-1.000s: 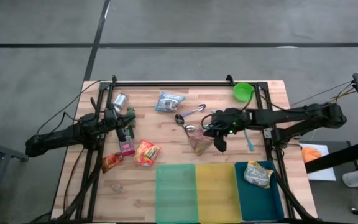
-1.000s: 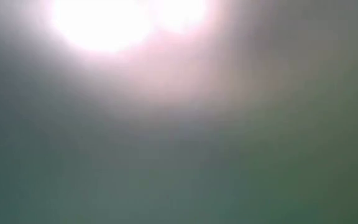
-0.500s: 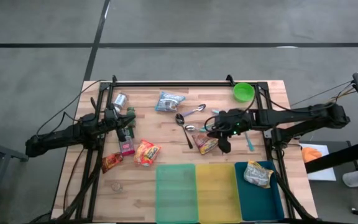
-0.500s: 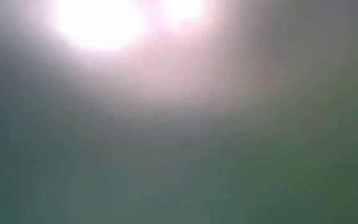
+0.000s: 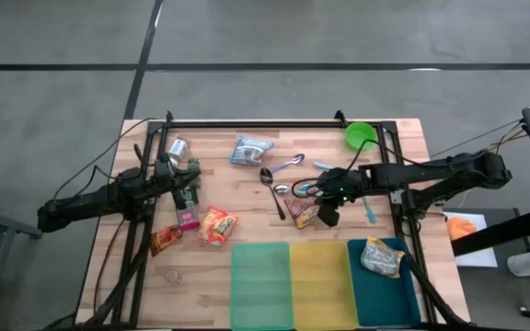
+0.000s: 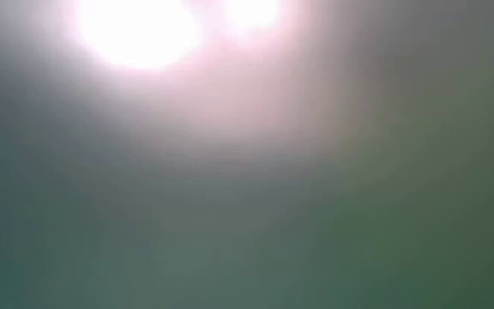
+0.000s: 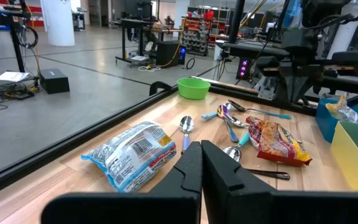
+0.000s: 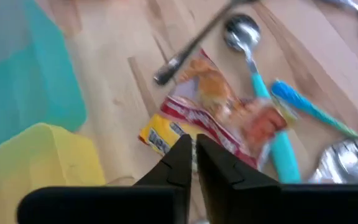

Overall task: Pick & Place Food Item
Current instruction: Put the red noodle pack into the blue bin

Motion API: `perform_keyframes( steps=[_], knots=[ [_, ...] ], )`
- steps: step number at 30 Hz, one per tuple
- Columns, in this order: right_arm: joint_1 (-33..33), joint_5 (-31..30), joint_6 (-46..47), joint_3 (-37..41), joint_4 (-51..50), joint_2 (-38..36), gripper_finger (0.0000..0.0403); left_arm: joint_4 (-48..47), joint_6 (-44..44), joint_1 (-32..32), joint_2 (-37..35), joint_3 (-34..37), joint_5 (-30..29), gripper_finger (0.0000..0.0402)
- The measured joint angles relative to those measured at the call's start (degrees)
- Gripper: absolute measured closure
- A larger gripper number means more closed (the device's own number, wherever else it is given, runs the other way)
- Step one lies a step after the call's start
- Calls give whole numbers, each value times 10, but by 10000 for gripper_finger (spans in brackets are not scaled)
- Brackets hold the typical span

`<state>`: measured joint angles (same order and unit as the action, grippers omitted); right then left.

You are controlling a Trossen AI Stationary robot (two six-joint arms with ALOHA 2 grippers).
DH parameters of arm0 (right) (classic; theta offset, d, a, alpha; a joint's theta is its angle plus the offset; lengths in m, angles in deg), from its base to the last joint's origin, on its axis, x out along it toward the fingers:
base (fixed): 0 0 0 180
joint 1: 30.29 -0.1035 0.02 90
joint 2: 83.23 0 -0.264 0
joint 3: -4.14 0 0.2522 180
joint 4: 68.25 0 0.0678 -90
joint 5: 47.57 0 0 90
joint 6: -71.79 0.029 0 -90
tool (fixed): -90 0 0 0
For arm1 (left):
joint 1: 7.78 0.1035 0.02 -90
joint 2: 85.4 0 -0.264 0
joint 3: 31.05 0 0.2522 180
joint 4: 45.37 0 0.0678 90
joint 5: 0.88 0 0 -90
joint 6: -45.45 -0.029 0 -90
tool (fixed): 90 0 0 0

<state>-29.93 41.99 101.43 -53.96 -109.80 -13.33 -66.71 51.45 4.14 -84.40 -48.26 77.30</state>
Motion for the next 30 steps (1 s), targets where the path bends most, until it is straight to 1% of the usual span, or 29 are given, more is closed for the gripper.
perform_keyframes(
  steps=[6,10,13,15,17,19,22,30],
  knots=[
    [0,-2,2,0,-62,-19,280,0,0,0,0,0,0,402],
    [0,-2,1,0,-102,-20,222,0,0,0,0,0,0,402],
    [0,-2,-6,0,-106,-15,182,0,0,0,0,0,0,402],
    [0,-3,-38,5,-108,-14,157,0,0,0,0,0,0,402],
    [0,-3,-91,10,-107,-12,136,0,0,0,0,0,0,402],
    [0,-3,-135,19,-108,-12,120,0,0,0,0,0,0,402],
    [0,-3,-164,38,-92,-12,104,0,0,0,0,0,0,402],
    [1,-14,-183,103,-10,-12,99,0,0,0,0,0,0,402]
  ],
)
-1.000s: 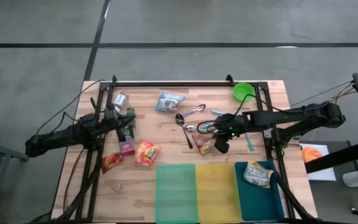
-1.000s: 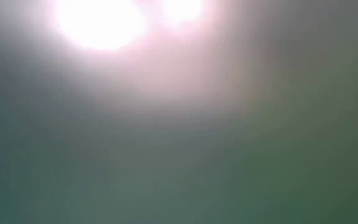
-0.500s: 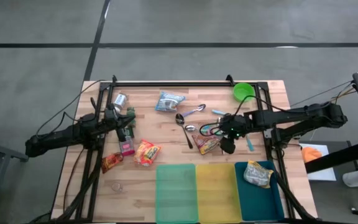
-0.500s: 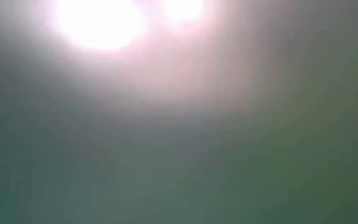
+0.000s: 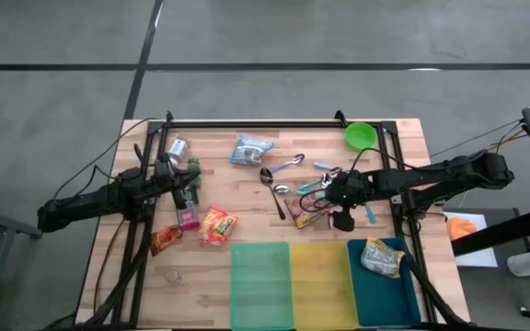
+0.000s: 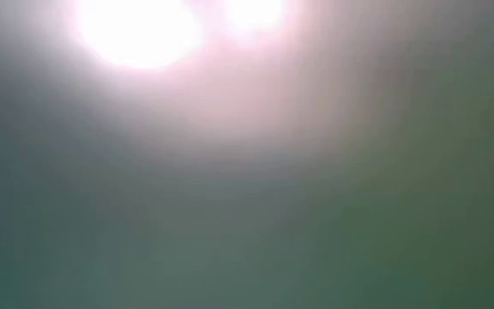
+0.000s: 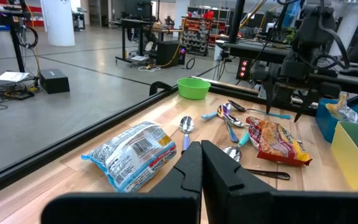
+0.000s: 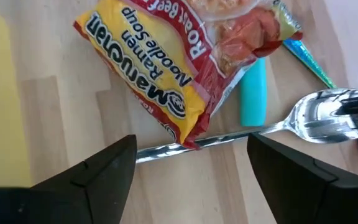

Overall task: Pick & Place Food Item
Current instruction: Put the red noodle pack into the blue bin

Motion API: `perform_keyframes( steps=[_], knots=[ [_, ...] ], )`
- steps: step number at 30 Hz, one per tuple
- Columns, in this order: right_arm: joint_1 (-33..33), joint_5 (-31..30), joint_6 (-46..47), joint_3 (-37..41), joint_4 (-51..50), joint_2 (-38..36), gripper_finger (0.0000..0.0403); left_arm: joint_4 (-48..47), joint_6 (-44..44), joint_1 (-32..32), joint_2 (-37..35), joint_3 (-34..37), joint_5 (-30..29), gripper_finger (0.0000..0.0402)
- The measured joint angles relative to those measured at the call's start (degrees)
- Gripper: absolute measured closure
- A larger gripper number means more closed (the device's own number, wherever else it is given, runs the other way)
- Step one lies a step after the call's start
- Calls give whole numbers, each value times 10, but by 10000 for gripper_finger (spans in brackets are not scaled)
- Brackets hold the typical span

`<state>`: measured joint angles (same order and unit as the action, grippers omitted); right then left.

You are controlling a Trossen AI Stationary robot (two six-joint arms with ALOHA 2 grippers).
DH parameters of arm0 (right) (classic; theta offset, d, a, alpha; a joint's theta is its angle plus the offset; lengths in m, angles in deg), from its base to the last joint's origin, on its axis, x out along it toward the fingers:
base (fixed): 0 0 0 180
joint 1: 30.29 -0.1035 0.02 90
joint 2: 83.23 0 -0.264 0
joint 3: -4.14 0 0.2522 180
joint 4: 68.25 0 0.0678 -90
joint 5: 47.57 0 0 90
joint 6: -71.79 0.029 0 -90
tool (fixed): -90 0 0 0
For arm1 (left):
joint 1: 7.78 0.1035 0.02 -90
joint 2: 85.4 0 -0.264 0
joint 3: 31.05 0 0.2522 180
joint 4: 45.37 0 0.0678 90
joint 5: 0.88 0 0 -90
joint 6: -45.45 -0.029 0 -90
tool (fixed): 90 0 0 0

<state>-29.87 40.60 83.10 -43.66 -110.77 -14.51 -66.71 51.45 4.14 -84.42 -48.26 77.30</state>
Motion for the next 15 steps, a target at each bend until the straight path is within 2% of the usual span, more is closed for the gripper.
perform_keyframes(
  steps=[9,15],
  knots=[
    [0,-14,0,62,117,0,99,0,0,0,0,0,0,402],
    [0,-14,0,83,161,0,99,0,0,0,0,0,0,402]
  ],
)
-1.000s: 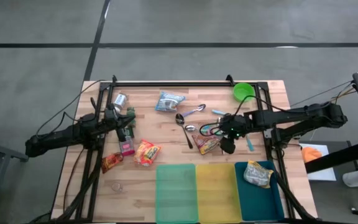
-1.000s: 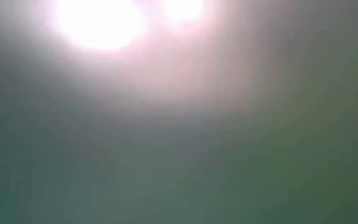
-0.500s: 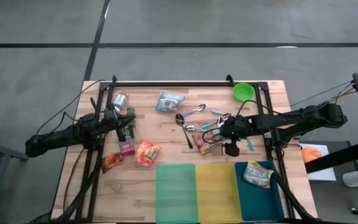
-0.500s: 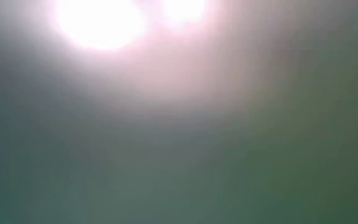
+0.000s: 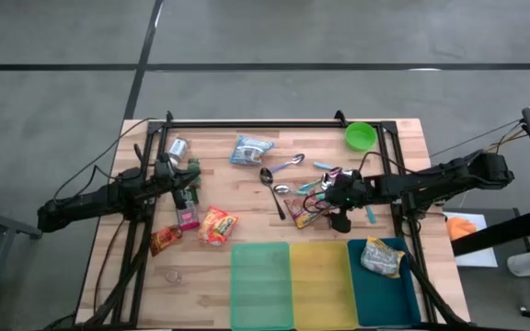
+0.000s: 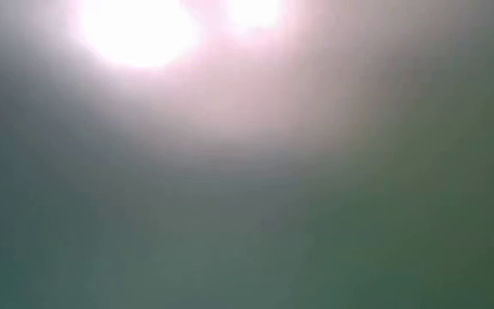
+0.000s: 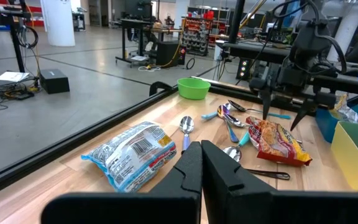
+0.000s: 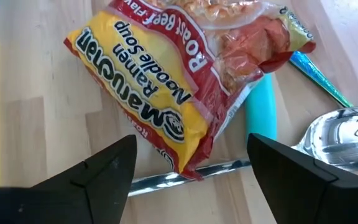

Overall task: Pick & Place Food Item
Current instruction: Put the red noodle pack into the blue bin

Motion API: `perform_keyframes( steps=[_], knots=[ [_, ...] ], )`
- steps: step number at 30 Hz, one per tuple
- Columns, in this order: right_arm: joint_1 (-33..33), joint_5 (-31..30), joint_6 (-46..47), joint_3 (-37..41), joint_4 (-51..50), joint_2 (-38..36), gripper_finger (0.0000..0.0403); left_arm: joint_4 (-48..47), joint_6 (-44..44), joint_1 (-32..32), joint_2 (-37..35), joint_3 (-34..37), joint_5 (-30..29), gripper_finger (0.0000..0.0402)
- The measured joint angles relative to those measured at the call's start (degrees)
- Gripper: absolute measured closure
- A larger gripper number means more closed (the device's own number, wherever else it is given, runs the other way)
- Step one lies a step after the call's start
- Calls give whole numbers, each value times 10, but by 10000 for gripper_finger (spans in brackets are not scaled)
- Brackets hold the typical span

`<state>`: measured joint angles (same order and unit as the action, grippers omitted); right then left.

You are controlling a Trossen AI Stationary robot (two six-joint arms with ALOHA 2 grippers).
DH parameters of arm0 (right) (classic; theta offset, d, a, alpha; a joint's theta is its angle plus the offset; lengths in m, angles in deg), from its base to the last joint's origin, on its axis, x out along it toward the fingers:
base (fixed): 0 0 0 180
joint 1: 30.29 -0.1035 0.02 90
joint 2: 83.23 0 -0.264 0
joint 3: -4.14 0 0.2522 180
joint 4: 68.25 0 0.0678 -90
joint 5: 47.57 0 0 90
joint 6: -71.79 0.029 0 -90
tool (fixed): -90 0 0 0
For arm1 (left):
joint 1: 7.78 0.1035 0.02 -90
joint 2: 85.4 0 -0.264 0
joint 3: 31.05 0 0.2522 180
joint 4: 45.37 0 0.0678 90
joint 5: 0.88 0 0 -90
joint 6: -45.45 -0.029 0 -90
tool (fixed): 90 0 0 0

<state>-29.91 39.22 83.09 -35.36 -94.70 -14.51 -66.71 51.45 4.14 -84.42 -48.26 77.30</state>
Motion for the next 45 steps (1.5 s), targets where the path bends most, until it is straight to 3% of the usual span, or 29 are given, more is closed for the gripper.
perform_keyframes(
  steps=[6,19,35,39,45],
  knots=[
    [0,0,1,15,31,12,99,0,0,0,0,0,0,402],
    [0,-13,-1,-4,59,107,99,0,0,0,0,0,0,402],
    [0,-13,-22,-19,59,120,100,0,0,0,0,0,-2,402],
    [0,-11,-22,-19,59,120,125,0,0,0,0,0,-2,402],
    [0,-8,-23,-19,59,120,206,0,0,0,0,0,-2,402]
  ],
)
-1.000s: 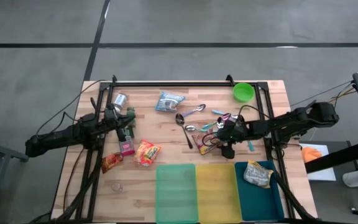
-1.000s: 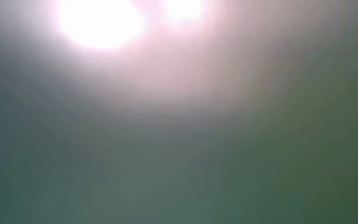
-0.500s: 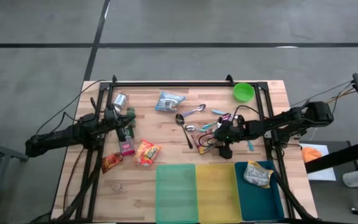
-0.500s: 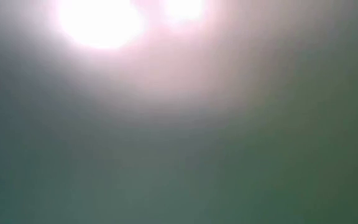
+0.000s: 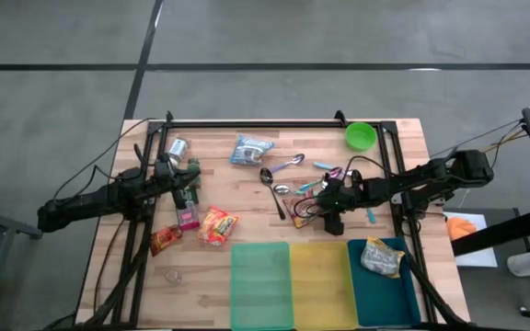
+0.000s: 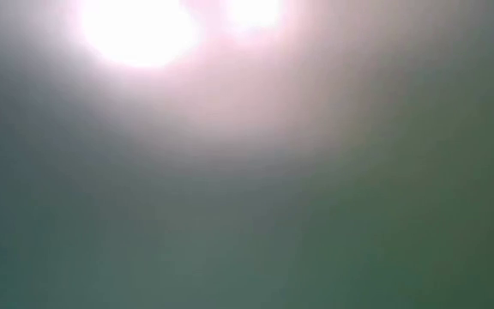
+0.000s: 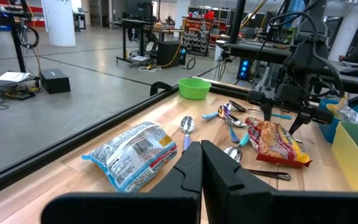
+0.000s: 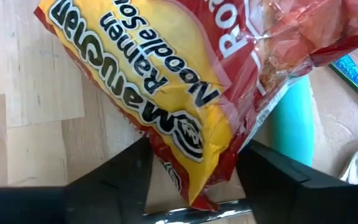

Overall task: Pick & Place Food Item
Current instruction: Put the red noodle pack into the blue bin

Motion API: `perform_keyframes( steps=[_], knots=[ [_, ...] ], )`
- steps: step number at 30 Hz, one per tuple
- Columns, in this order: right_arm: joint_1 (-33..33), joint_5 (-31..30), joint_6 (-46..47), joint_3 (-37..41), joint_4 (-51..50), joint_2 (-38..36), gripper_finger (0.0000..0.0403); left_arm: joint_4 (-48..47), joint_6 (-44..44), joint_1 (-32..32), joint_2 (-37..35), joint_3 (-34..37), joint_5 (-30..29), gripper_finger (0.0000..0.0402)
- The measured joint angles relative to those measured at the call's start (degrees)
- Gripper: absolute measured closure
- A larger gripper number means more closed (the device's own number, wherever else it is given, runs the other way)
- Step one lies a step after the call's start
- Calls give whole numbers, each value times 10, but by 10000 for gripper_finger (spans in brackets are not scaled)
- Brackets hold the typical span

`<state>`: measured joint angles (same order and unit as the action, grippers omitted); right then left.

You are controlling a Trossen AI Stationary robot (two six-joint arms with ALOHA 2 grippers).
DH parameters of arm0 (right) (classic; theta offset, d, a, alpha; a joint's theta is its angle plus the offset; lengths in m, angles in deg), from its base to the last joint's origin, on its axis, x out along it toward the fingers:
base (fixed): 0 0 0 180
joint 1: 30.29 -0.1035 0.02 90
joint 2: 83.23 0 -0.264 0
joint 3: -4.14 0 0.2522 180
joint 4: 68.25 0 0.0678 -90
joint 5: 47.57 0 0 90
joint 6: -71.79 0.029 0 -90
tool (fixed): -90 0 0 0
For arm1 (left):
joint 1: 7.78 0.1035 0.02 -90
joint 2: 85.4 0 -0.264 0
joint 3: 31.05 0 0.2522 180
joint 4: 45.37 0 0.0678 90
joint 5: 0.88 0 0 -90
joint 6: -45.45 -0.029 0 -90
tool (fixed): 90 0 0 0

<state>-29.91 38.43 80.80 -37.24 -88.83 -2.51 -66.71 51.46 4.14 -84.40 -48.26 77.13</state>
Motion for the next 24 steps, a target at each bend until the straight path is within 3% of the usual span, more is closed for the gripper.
perform_keyframes(
  steps=[14,24],
  knots=[
    [0,-5,3,0,-1,0,379,0,0,0,0,0,0,402],
    [0,-3,15,0,-1,-1,380,0,0,0,0,0,0,402]
  ],
)
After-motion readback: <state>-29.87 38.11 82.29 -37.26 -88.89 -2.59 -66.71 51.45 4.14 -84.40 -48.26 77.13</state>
